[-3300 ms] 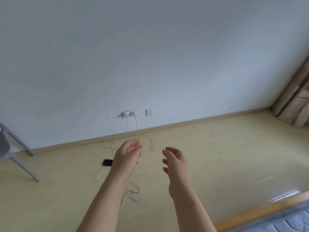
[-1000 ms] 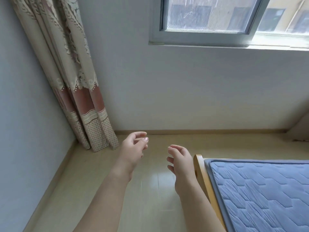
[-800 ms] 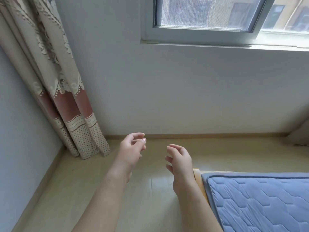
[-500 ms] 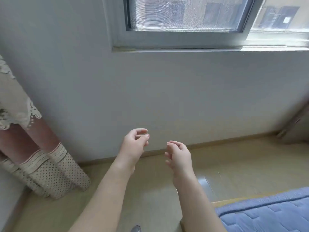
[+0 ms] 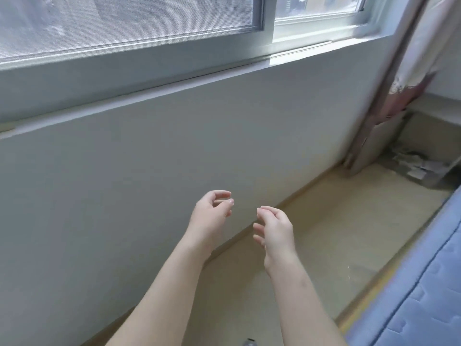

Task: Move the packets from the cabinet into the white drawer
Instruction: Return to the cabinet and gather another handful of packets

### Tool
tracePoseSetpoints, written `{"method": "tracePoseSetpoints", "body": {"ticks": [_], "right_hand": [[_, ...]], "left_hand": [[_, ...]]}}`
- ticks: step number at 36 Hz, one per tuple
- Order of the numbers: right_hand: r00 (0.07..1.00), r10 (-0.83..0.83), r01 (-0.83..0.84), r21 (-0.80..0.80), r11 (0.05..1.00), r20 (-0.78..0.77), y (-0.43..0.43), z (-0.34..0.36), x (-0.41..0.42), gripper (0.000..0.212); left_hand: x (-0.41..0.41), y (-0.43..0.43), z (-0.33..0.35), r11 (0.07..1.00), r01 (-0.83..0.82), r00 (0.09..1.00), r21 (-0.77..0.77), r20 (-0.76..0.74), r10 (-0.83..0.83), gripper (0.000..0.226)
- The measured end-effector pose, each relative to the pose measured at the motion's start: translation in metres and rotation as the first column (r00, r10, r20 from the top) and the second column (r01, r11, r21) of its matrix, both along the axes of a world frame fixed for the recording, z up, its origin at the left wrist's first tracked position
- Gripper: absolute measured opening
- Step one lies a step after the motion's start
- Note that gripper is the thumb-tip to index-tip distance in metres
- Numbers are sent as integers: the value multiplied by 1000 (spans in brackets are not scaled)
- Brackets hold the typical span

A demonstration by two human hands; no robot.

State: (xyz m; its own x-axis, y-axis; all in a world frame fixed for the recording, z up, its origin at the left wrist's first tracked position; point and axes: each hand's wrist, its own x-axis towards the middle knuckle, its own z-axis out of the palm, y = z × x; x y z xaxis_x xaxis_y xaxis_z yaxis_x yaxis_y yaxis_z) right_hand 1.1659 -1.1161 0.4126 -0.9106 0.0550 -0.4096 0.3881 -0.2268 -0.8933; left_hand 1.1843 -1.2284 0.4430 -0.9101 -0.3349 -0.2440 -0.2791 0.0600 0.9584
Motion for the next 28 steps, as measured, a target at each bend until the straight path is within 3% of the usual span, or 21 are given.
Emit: {"method": "tracePoseSetpoints", "body": {"ticks": [8, 14, 28], "right_hand": [[985, -158, 158, -1, 987, -67, 51, 24, -147, 14], [972, -233, 234, 5, 972, -35, 74, 13, -229, 14], [890, -452, 454, 30, 890, -49, 133, 21, -461, 15]], "left_hand": [[-153, 46, 19, 986, 164, 986, 15, -26, -164, 13], [-252, 74, 11, 968, 250, 968, 29, -8, -250, 15], [-516, 144, 6, 866, 499, 867, 39, -26, -498, 15]]}}
